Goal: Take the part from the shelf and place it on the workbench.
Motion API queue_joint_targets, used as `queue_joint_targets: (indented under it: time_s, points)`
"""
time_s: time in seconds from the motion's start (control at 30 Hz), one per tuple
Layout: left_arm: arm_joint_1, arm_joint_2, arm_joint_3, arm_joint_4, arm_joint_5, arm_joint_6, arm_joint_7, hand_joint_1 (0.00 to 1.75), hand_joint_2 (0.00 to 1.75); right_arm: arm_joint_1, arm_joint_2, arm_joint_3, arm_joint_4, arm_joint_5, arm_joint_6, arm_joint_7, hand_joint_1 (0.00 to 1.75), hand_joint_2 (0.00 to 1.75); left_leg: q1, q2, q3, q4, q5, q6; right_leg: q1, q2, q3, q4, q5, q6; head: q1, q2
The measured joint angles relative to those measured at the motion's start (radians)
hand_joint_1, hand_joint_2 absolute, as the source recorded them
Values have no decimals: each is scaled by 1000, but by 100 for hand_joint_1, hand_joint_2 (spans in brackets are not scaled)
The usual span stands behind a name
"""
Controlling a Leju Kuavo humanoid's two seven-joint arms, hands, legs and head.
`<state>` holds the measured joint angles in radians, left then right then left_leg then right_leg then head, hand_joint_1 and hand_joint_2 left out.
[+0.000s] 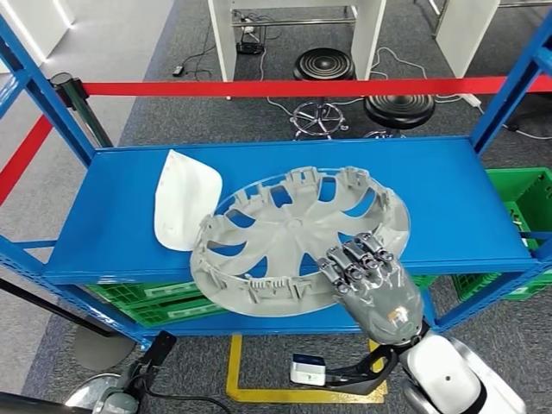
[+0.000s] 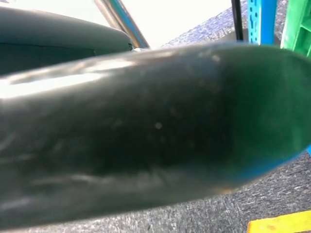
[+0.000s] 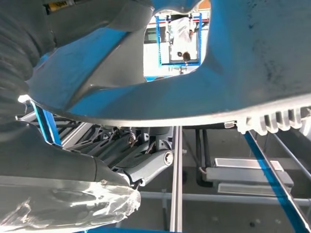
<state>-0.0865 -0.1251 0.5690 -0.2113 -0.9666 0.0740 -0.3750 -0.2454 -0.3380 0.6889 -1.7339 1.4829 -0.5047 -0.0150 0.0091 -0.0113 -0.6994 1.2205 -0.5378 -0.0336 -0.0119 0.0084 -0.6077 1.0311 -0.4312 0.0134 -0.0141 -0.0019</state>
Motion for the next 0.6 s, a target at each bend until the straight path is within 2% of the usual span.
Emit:
queue_joint_targets:
  time_s: [0.03,0.07,0.1,0.17,0.2,0.23,0.27,0.37,0.43,0.5,0.53,0.57,0.6]
  points:
    - [1,0,0,0,0,0,0,0,0,0,4,2,2,-1,0,-2,175,175,0,0,-27,55,-16,-1,0,0,0,0,0,-1,0,0]
    - [1,0,0,0,0,0,0,0,0,0,8,4,3,-2,0,-4,175,175,0,0,-40,76,-12,-1,0,0,1,0,0,-1,0,0]
    - [0,0,1,0,0,0,0,0,0,0,12,6,4,-2,0,-5,175,175,0,0,-34,59,10,-1,0,1,1,0,-1,-1,0,0]
    - [-1,0,1,0,0,0,0,0,0,-1,22,12,5,-3,0,-8,175,175,2,1,21,-64,83,1,0,1,4,1,-2,3,0,0]
    - [-1,-1,1,0,0,0,0,0,0,-3,27,16,5,-3,0,-10,175,175,2,1,51,-131,106,2,2,2,3,3,-4,6,-1,0]
    - [-2,-2,1,0,0,0,0,0,0,-5,32,21,5,-3,-1,-12,175,175,2,1,72,-177,119,5,4,3,1,3,-4,11,0,0]
    - [-2,-4,1,0,0,-1,0,0,0,-8,38,27,6,-3,-1,-15,175,175,2,0,81,-200,120,8,6,3,0,3,-4,15,-1,0]
    - [-3,-8,2,0,0,-2,2,0,0,-14,63,54,10,-2,-2,-20,175,175,2,-1,82,-206,119,26,6,2,-4,1,-6,30,-1,0]
    - [-5,-9,4,0,0,-3,2,0,0,-20,81,74,11,0,-1,-20,175,175,5,0,85,-209,121,39,4,0,-32,59,-43,39,3,0]
    - [-6,-11,5,0,0,-4,3,0,0,-25,95,89,15,2,-1,-14,175,175,4,0,85,-209,119,46,3,-1,-94,192,-105,44,7,0]
    - [-5,-12,6,0,1,-5,3,0,0,-26,101,95,18,3,0,-9,175,175,3,0,85,-209,119,47,3,-1,-124,252,-126,45,7,0]
    - [-5,-13,6,0,2,-4,3,0,0,-26,105,101,21,4,0,-4,175,175,3,0,86,-208,119,47,3,-1,-140,284,-130,45,7,0]
    - [-5,-13,6,0,3,-4,3,0,0,-26,108,107,24,4,0,1,175,175,3,0,87,-208,118,47,3,-1,-138,276,-114,44,7,0]
